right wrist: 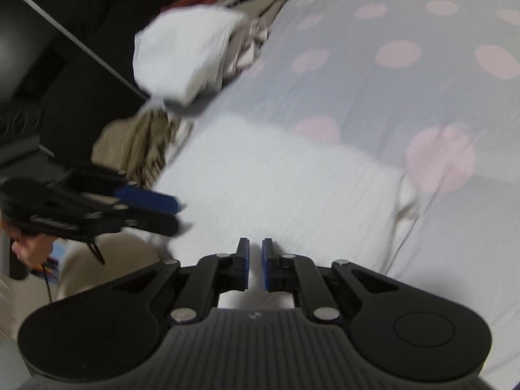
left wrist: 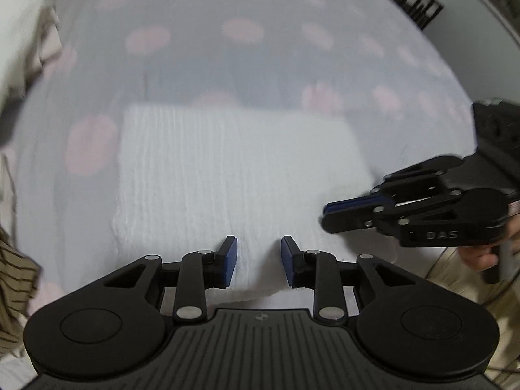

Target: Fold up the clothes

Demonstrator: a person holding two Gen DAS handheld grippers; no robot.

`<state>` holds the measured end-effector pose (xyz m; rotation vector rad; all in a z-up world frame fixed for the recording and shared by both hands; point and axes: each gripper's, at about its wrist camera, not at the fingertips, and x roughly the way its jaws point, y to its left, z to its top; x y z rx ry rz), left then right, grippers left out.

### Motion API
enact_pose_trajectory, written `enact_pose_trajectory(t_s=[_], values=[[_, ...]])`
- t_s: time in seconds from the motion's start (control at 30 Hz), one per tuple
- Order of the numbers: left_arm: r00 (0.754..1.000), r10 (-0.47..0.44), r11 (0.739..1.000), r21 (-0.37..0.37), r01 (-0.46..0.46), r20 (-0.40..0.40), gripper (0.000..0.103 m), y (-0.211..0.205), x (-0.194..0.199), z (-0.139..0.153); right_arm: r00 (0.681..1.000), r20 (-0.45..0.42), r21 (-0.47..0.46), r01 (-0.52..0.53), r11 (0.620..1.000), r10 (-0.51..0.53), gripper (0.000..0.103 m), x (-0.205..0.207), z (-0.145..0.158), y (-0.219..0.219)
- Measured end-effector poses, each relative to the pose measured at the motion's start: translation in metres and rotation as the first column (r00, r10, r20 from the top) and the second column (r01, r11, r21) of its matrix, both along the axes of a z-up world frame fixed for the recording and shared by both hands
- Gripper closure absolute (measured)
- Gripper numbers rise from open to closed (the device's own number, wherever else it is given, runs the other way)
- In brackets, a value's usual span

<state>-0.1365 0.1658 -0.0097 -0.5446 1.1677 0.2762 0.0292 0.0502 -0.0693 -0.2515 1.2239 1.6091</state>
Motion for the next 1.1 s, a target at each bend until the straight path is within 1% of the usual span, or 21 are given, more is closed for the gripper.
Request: enact_pose_trajectory(t_s=[0.07, 0.1, 0.13, 0.17, 0.27, 0.33, 0.37, 0.43, 0.47, 0.5, 0.57, 0.67, 0.77, 0.8, 0.87, 0.97, 1.0, 1.03, 1.07, 1.1], values=[[1.0, 0.008, 1.0, -0.01, -0.008, -0.024, 0.077, 0.001, -0.001, -0.016, 0.999, 0.049, -0.036, 0.008, 0.999, -0.006, 0.101, -0.005, -0.009, 0.004], [1.0, 0.01, 1.0, -0.021, -0.01, -0.019, 0.077, 0.002, -0.002, -0.019, 0.997, 0.077, -0.056, 0.016, 0.998, -0.011, 0.103, -0.008, -0.013, 0.006], [1.0, 0.012, 0.999, -0.031, -0.012, -0.014, 0.076, 0.003, -0.004, -0.022, 0.996, 0.083, -0.067, 0.029, 0.997, -0.024, 0.103, -0.007, -0.016, 0.007], [1.0, 0.014, 0.999, -0.041, -0.014, -0.009, 0.076, 0.003, -0.005, -0.025, 0.996, 0.077, -0.074, 0.046, 0.996, -0.04, 0.103, -0.004, -0.019, 0.007], [1.0, 0.016, 0.999, -0.04, -0.016, -0.01, 0.076, 0.003, -0.004, -0.029, 0.996, 0.045, -0.077, 0.086, 0.993, -0.083, 0.103, 0.003, -0.02, 0.007], [1.0, 0.009, 1.0, -0.025, -0.009, -0.016, 0.076, 0.002, -0.005, -0.021, 0.994, 0.016, -0.069, 0.108, 0.992, -0.107, 0.103, 0.007, -0.017, 0.006], [1.0, 0.006, 1.0, -0.019, -0.006, -0.003, 0.076, 0.002, -0.004, -0.015, 0.993, 0.002, -0.066, 0.119, 0.991, -0.12, 0.103, 0.01, -0.016, 0.005], [0.998, -0.002, 1.0, 0.001, 0.002, 0.057, 0.075, 0.008, -0.006, 0.003, 0.989, -0.027, -0.06, 0.142, 0.988, -0.144, 0.103, 0.014, -0.013, 0.004], [0.997, 0.01, 1.0, 0.013, -0.011, 0.076, 0.075, 0.012, -0.003, 0.009, 0.987, -0.042, -0.057, 0.153, 0.987, -0.155, 0.101, 0.016, -0.011, 0.004], [0.996, 0.031, 0.999, 0.033, -0.034, 0.083, 0.075, 0.017, 0.0, 0.011, 0.984, -0.035, -0.042, 0.175, 0.984, -0.177, 0.099, 0.02, -0.008, 0.004], [0.997, 0.063, 0.994, 0.089, -0.067, 0.051, 0.075, 0.028, 0.009, 0.008, 0.973, 0.001, 0.003, 0.23, 0.973, -0.23, 0.096, 0.028, 0.001, 0.007], [0.996, 0.093, 0.99, 0.103, -0.093, 0.006, 0.075, 0.043, 0.02, -0.01, 0.966, 0.015, 0.005, 0.258, 0.966, -0.258, 0.094, 0.033, 0.0, 0.008], [0.995, 0.097, 0.99, 0.105, -0.097, 0.008, 0.075, 0.045, 0.024, -0.019, 0.96, 0.023, -0.001, 0.278, 0.961, -0.278, 0.094, 0.036, -0.003, 0.008], [0.996, 0.092, 0.989, 0.115, -0.092, 0.008, 0.075, 0.043, 0.024, -0.021, 0.958, 0.025, -0.003, 0.284, 0.959, -0.284, 0.099, 0.037, -0.004, 0.008], [0.996, 0.086, 0.988, 0.128, -0.086, 0.006, 0.075, 0.043, 0.024, -0.024, 0.954, 0.031, -0.007, 0.298, 0.955, -0.297, 0.103, 0.039, -0.006, 0.008], [0.997, 0.08, 0.986, 0.146, -0.08, 0.007, 0.075, 0.04, 0.023, -0.02, 0.948, 0.039, -0.012, 0.318, 0.948, -0.317, 0.103, 0.043, -0.009, 0.008], [0.996, 0.084, 0.987, 0.133, -0.085, 0.017, 0.075, 0.041, 0.019, -0.015, 0.945, 0.042, -0.014, 0.324, 0.946, -0.324, 0.103, 0.044, -0.01, 0.008], [0.996, 0.087, 0.989, 0.118, -0.09, 0.029, 0.074, 0.043, 0.015, -0.01, 0.943, 0.045, -0.016, 0.331, 0.944, -0.33, 0.098, 0.045, -0.011, 0.008], [0.995, 0.084, 0.991, 0.097, -0.089, 0.05, 0.066, 0.047, 0.008, -0.004, 0.941, 0.047, -0.018, 0.338, 0.941, -0.336, 0.093, 0.046, -0.012, 0.008], [0.994, 0.081, 0.993, 0.078, -0.086, 0.072, 0.056, 0.052, 0.001, 0.002, 0.94, -0.001, -0.017, 0.342, 0.94, -0.342, 0.064, 0.051, -0.013, 0.003]])
